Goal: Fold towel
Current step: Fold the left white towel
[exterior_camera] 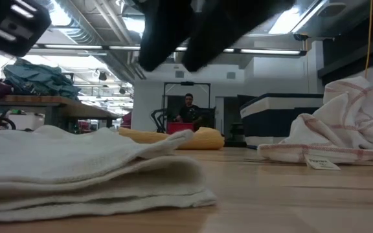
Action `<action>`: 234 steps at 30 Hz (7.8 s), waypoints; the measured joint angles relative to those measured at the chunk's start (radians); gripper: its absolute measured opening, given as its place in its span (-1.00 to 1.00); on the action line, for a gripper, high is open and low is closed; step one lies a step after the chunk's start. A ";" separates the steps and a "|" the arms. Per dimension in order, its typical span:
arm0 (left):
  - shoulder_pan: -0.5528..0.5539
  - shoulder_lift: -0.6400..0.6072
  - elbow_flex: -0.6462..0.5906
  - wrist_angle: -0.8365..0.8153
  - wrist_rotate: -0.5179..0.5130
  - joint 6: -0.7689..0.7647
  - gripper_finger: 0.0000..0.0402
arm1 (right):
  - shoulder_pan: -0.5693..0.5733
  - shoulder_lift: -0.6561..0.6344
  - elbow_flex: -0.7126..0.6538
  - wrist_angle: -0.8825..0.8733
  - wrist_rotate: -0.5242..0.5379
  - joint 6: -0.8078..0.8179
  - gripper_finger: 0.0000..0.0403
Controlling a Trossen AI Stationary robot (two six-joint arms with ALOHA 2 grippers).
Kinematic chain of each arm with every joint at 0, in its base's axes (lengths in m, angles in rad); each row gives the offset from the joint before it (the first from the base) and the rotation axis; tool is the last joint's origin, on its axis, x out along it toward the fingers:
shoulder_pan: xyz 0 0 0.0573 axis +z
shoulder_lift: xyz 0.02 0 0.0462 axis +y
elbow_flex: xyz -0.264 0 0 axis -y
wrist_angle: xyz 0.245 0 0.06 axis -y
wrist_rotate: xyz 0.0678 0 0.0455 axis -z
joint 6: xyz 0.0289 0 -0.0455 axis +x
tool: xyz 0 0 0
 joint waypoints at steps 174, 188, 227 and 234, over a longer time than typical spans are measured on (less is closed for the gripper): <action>-0.052 0.075 0.141 -1.057 -0.531 -1.621 -0.47 | -0.267 0.269 0.259 0.208 0.059 0.250 -0.10; 0.051 0.263 0.121 -1.291 -0.534 -1.562 -0.47 | -0.267 0.269 0.259 0.194 0.052 0.251 -0.10; -0.134 0.015 0.093 -0.938 -0.272 -1.066 -0.17 | -0.202 0.241 0.259 0.082 0.141 0.281 -0.10; -0.122 0.015 0.048 -0.862 -0.265 -1.007 0.16 | -0.202 0.241 0.259 0.091 0.165 0.281 -0.10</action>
